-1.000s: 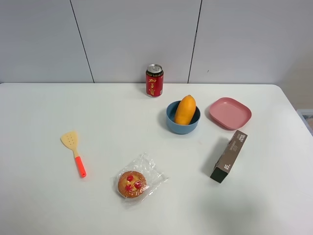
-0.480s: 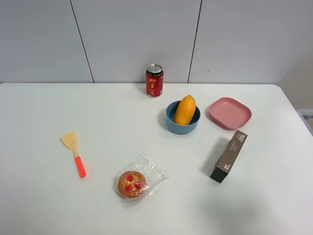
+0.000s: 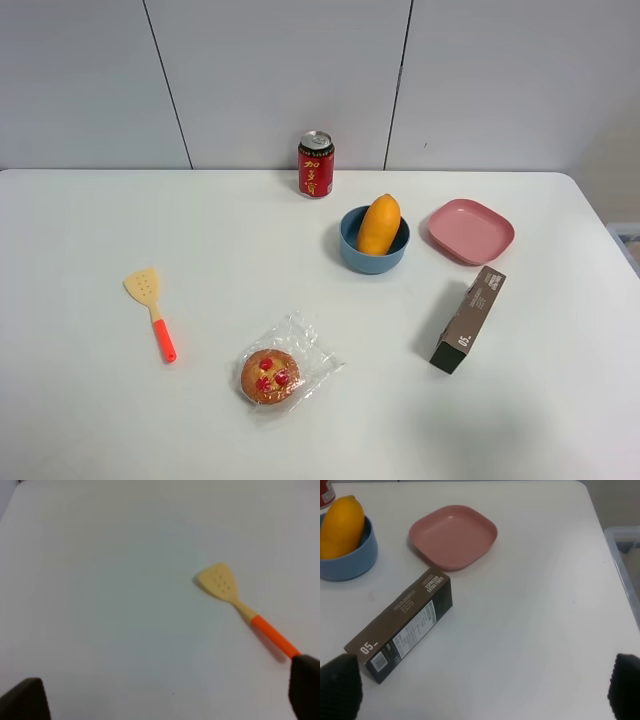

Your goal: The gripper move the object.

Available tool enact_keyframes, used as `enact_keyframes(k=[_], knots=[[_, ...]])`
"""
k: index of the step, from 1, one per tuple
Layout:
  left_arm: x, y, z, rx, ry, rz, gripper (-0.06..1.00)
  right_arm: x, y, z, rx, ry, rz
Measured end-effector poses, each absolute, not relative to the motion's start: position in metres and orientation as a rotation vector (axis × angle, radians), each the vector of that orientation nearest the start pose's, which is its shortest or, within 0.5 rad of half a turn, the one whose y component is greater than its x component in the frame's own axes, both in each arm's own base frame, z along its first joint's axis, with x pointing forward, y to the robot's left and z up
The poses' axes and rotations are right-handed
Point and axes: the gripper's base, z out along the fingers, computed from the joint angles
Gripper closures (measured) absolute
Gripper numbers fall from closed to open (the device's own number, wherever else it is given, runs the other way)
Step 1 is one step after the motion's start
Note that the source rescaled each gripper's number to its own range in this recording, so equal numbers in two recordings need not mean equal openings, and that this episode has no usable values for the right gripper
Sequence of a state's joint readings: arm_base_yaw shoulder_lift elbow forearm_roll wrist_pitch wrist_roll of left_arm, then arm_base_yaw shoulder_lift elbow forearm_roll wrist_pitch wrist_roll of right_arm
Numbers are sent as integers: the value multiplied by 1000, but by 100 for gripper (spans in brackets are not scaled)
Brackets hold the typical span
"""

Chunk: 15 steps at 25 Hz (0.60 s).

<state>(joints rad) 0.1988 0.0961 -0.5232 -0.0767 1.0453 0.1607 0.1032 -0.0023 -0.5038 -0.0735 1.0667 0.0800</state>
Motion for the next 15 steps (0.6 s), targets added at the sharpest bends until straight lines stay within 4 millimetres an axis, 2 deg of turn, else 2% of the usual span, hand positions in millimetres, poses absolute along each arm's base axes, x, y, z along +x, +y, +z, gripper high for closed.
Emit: enact_keyframes(k=[5,15], knots=[[-5,-7,281,-35,2027,135,-4,-5,-6,278,-20,2042,27],[-6,-7,281,-34,2021,134,-4,-5,-6,278,-20,2042,27]])
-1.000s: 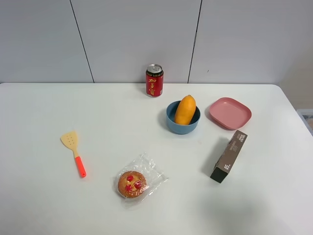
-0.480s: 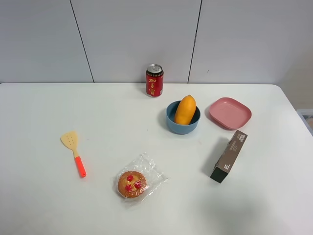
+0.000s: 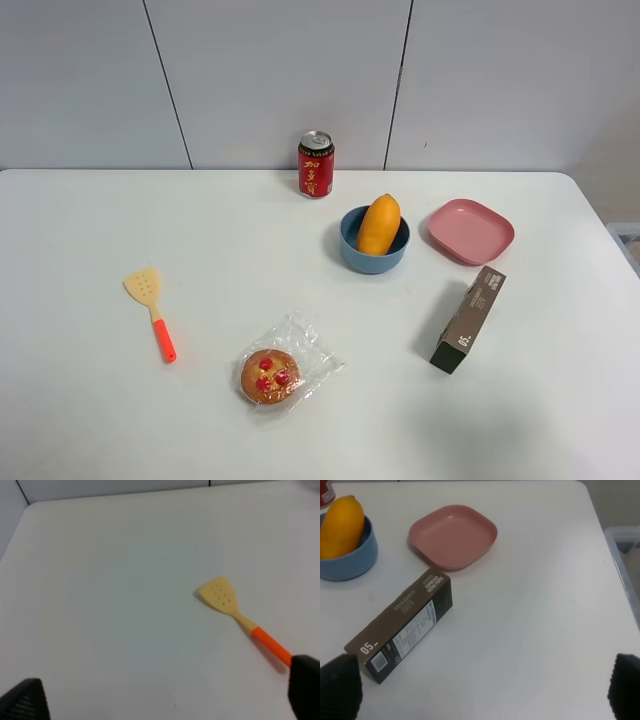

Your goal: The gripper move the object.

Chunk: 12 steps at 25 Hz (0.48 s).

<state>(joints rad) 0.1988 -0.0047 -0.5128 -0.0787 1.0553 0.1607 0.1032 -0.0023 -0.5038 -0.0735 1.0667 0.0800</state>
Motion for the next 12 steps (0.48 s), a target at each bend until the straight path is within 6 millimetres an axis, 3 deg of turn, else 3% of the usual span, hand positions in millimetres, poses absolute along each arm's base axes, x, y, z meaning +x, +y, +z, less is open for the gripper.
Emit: enact_keyframes(k=[12], knots=[[-5,-9,282,-37,2019,111,-4,-5,-6,278,-20,2042,27]])
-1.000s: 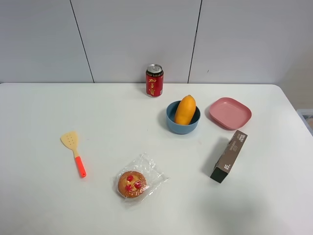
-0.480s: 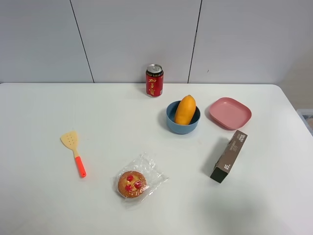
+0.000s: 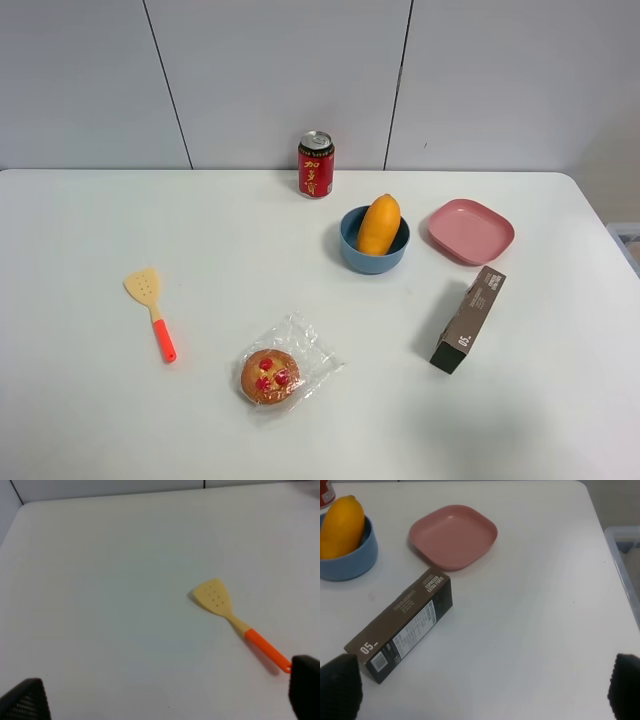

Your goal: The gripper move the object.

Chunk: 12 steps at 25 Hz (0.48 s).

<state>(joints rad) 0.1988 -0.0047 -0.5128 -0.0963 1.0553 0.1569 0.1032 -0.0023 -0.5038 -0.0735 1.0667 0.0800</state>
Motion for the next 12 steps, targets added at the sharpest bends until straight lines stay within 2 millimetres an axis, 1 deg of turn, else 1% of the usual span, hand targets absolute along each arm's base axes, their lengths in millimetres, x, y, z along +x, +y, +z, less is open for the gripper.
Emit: enact_keyframes(k=[12], knots=[[-5,-9,282,-37,2019,111,-4,-5,-6,278,-20,2042,27]])
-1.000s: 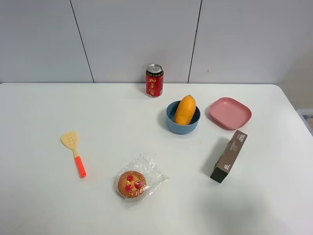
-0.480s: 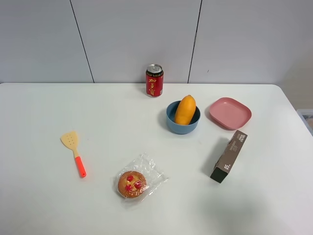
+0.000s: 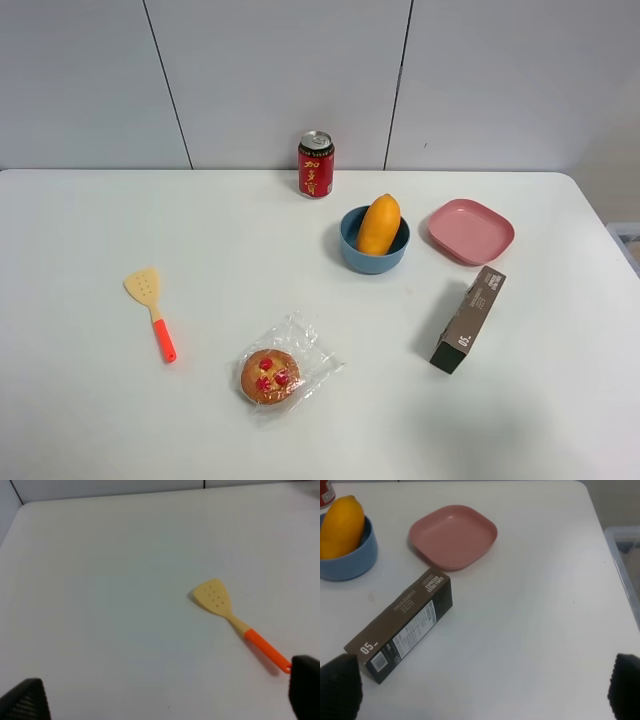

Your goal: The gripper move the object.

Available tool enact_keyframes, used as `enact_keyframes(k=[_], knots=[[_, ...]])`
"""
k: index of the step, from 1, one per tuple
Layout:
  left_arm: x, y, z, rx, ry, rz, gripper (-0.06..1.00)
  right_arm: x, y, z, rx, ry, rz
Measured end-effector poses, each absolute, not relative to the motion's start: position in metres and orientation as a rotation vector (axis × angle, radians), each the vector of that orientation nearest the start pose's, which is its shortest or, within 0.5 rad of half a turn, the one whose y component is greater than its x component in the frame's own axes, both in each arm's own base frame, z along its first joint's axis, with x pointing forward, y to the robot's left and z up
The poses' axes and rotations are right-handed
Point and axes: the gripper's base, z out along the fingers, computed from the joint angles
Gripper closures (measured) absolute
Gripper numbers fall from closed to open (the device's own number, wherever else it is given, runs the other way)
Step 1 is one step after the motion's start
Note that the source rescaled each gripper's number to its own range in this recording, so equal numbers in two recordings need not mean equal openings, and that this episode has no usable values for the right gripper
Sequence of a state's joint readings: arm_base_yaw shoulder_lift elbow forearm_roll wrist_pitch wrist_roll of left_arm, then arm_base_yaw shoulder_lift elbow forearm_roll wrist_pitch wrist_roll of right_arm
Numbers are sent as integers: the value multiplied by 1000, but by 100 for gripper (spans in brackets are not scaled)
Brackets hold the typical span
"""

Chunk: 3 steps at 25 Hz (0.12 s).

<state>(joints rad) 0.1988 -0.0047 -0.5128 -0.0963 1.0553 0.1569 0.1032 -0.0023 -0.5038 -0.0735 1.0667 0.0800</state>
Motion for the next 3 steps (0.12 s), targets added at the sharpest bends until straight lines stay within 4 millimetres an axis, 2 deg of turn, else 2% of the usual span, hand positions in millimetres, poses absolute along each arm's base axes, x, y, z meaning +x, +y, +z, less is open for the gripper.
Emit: enact_keyframes(k=[3], knots=[[-5,-9,282,-37,2019,111,-4,-5,-6,278,-20,2042,27]])
